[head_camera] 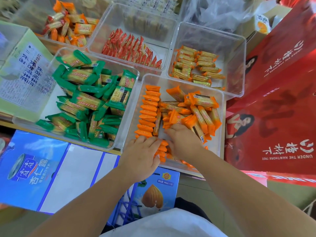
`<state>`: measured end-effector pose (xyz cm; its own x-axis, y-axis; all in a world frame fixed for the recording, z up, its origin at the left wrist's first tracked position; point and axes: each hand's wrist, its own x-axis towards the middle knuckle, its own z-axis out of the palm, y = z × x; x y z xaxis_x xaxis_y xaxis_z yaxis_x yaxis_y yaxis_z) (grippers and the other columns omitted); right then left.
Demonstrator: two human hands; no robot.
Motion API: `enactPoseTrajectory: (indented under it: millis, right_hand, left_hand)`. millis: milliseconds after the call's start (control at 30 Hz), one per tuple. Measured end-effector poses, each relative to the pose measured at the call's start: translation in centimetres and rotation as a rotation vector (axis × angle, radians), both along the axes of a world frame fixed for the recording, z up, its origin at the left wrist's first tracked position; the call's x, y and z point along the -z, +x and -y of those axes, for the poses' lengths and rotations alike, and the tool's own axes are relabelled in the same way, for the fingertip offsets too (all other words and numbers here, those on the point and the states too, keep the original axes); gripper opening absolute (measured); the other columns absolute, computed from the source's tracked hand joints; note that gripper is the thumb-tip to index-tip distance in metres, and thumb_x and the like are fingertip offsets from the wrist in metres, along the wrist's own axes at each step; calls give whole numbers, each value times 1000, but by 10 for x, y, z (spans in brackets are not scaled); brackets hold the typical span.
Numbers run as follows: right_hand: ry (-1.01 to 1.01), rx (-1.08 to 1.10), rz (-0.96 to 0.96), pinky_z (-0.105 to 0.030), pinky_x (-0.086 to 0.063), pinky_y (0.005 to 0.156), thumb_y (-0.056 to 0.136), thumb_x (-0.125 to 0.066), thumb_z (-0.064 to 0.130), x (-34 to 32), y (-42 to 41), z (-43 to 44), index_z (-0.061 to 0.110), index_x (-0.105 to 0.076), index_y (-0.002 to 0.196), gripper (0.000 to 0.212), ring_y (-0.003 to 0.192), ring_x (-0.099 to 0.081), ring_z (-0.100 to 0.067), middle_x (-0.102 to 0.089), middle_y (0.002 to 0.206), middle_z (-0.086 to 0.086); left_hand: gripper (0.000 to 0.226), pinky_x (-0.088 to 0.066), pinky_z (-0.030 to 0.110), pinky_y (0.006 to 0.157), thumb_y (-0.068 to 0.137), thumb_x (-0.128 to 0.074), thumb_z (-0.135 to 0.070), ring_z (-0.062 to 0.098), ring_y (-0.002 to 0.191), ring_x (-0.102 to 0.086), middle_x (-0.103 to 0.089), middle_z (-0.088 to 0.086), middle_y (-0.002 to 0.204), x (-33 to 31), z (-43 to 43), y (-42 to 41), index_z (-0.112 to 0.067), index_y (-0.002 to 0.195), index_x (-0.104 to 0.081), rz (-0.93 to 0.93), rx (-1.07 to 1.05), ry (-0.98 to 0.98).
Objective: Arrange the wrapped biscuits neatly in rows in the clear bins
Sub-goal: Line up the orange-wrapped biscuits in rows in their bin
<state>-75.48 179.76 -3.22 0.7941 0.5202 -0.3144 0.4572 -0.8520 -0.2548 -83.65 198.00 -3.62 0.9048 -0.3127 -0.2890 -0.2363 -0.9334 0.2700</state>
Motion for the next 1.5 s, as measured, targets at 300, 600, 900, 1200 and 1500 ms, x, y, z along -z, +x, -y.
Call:
enactPoseTrajectory:
  millis: [300,600,900,1200,1500]
  right_hand:
    - [-150,-76,469,-47,-41,100,68,-84,45,-6,10,20,22,-69,114,54,121,-49,-34,-60,123,-7]
    - [-190,67,293,-51,-35,102,75,-79,39,-26,47,50,27,-64,130,59,127,-47,-38,-39,153,-13]
    - [-252,-270,426,-60,-7,119,81,-66,20,-18,22,21,31,-43,148,72,150,-15,-39,-32,161,-7]
    - [-365,-338,285,-42,-34,93,91,-60,27,4,9,-1,20,-67,116,26,111,-43,-30,-54,113,-2]
    - [-159,-60,-113,-41,-57,74,93,-60,7,-4,26,-20,19,-66,106,19,87,-61,-25,-61,98,-5]
  left_hand:
    - [61,-39,41,100,98,-24,-47,20,127,-41,-41,-8,152,4,-1,0,-24,154,-37,-18,21,10]
    - [64,-40,42,102,96,-21,-47,19,129,-41,-40,-9,153,6,0,1,-24,154,-36,-33,8,9]
    - [62,-43,43,99,96,-26,-45,22,127,-45,-45,-7,151,5,-1,1,-22,152,-41,-30,10,3]
    - [61,-41,42,100,96,-25,-45,20,128,-42,-42,-8,152,4,-1,1,-25,152,-39,-33,18,9]
    - [66,-42,43,103,95,-31,-46,22,131,-42,-31,1,158,3,0,0,-25,157,-26,-19,-43,-39]
